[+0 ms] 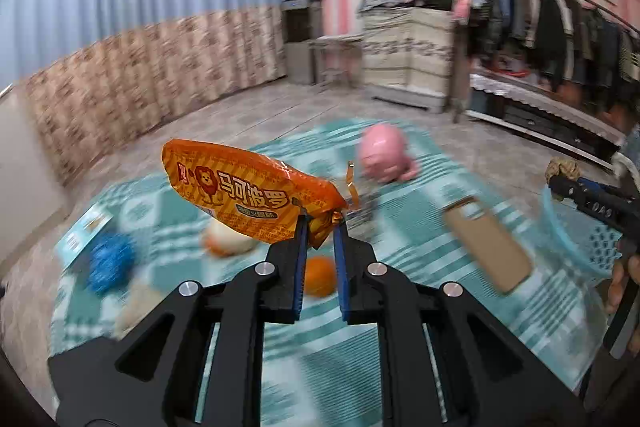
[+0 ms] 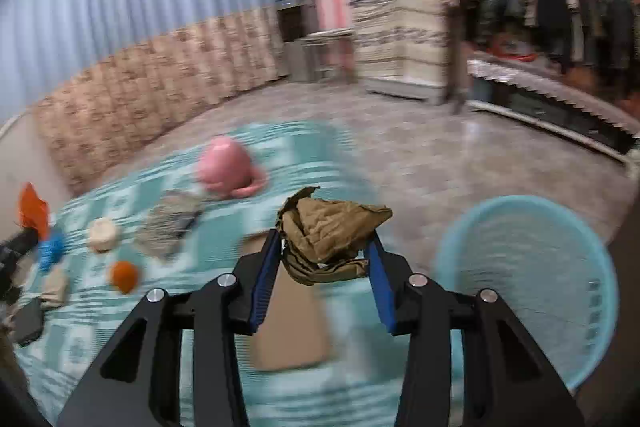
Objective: Collect trash
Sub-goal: 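Grasp the brown cloth with the right gripper and carry it toward the basket, then drop the snack bag into the basket with the left gripper while the right releases the cloth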
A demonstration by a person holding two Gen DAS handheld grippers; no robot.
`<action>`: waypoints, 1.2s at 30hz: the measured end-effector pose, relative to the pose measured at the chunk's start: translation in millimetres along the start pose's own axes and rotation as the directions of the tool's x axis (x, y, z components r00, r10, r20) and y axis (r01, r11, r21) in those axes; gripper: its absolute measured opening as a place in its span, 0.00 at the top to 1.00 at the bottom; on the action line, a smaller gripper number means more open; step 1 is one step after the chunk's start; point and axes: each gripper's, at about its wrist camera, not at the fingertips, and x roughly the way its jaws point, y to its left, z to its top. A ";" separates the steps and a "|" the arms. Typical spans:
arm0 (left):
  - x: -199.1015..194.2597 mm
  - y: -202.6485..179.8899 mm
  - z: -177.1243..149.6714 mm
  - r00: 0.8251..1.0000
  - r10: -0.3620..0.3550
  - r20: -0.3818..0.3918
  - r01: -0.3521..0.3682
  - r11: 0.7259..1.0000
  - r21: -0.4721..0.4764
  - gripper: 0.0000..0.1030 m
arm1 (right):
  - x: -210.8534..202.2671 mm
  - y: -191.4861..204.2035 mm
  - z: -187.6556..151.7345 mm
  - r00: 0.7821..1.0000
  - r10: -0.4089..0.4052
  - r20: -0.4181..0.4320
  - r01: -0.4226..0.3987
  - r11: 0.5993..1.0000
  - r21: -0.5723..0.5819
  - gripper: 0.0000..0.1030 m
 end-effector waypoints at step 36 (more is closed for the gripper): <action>62.1 -350.2 12.8 0.924 -0.378 -0.050 0.372 0.865 0.336 0.89 | -28.7 -248.1 -34.9 0.940 -0.335 -0.071 0.337 0.869 0.362 0.59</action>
